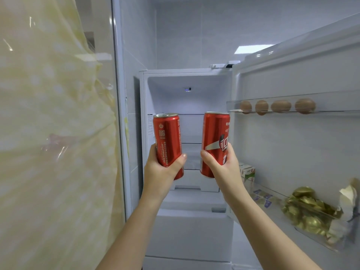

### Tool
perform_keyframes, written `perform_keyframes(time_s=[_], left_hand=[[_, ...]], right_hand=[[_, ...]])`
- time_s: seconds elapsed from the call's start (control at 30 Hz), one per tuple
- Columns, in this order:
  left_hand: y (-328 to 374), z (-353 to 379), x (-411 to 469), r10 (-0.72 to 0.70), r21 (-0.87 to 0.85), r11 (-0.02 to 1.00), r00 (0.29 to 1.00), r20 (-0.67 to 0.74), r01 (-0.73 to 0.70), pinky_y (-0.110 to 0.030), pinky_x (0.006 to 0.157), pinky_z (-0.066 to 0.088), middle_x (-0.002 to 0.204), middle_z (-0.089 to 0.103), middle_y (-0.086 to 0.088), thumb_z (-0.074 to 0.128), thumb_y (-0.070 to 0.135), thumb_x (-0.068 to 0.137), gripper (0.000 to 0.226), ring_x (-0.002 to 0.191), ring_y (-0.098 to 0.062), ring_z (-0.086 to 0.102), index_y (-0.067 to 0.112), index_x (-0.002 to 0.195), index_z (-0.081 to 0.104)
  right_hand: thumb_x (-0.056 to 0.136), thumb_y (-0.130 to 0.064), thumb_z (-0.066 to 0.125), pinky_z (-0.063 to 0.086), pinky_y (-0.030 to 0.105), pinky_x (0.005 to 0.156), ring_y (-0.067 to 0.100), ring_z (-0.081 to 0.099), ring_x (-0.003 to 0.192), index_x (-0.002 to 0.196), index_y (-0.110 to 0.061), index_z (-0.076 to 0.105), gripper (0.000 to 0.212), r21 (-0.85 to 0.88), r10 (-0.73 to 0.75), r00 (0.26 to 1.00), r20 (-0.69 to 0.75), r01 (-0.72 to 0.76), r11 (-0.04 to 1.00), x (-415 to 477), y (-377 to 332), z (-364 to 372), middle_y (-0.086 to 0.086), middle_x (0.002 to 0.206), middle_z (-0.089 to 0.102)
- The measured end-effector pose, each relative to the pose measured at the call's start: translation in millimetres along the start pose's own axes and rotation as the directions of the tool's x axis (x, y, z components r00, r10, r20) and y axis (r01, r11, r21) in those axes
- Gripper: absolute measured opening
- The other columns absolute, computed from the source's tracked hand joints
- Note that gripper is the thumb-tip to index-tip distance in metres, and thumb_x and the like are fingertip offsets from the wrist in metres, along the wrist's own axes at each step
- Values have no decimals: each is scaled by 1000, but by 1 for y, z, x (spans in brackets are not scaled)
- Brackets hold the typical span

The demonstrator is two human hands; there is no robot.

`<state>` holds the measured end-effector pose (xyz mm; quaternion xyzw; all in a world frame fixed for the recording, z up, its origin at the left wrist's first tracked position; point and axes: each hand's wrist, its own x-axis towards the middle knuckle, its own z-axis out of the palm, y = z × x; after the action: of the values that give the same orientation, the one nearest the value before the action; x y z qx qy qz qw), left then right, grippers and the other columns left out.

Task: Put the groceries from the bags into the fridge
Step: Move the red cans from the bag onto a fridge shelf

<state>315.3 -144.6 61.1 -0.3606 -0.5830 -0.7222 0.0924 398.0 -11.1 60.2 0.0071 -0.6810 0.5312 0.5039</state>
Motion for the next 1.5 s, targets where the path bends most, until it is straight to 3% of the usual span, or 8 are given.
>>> perform_keyframes(time_s=[0.37,0.57,0.73,0.9,1.1,1.27,1.4,1.5], left_hand=[[-82,7,71,-18,12,1000,1000,9,18,-5,60,47,93,62,21,78,32,78,39,85,9,62,46,100,49],[-144,12,148,-46,23,999,998,37,45,-12,67,52,102,62,15,77,37,78,49,92,-6,63,33,120,51],[-189,13,209,-63,7,998,997,55,63,-8,57,48,98,61,19,77,34,79,46,86,1,62,40,116,50],[-228,20,250,-65,12,998,996,66,65,-7,70,44,113,57,14,69,42,83,61,95,-4,59,31,135,40],[-259,41,284,-71,-12,997,993,90,72,-12,82,43,110,50,23,63,37,90,52,95,6,53,35,130,30],[-277,60,316,-51,52,998,993,105,46,-1,66,42,122,51,10,63,26,92,60,101,0,54,24,140,27],[-293,77,347,-20,137,991,997,78,9,-21,96,41,135,49,5,67,26,90,68,118,-13,51,22,143,26],[-306,90,371,-5,175,985,999,45,-3,-23,93,42,127,55,2,71,19,86,63,115,-16,55,19,137,33]], right_hand=[[81,-33,72,50,8,63,-9,62,93,111,-44,47,41,-33,48,999,-9,-49,998,57,76,20,-19,104,62],[83,-30,72,51,9,64,-10,62,91,109,-45,49,38,-69,56,998,-41,-59,996,119,135,44,-34,90,63],[85,-24,73,51,10,65,-7,63,92,109,-44,50,39,-84,75,994,-84,-82,993,166,182,67,-20,99,64],[85,-28,72,53,13,68,-6,63,95,118,-43,48,43,-76,98,988,-122,-108,991,196,222,83,-18,107,63],[90,-30,65,50,9,73,-10,58,103,134,-37,34,54,-109,92,988,-127,-106,988,228,256,90,-20,119,56],[93,-21,63,51,9,71,-4,57,105,144,-24,26,63,-117,84,988,-128,-99,988,264,280,91,-17,119,54],[93,-15,63,53,14,70,0,57,103,142,-24,22,64,-124,87,988,-128,-103,987,297,302,90,-8,120,53],[91,-8,64,57,30,83,9,59,101,133,-26,25,60,-158,70,987,-142,-92,983,320,327,87,0,119,54]])
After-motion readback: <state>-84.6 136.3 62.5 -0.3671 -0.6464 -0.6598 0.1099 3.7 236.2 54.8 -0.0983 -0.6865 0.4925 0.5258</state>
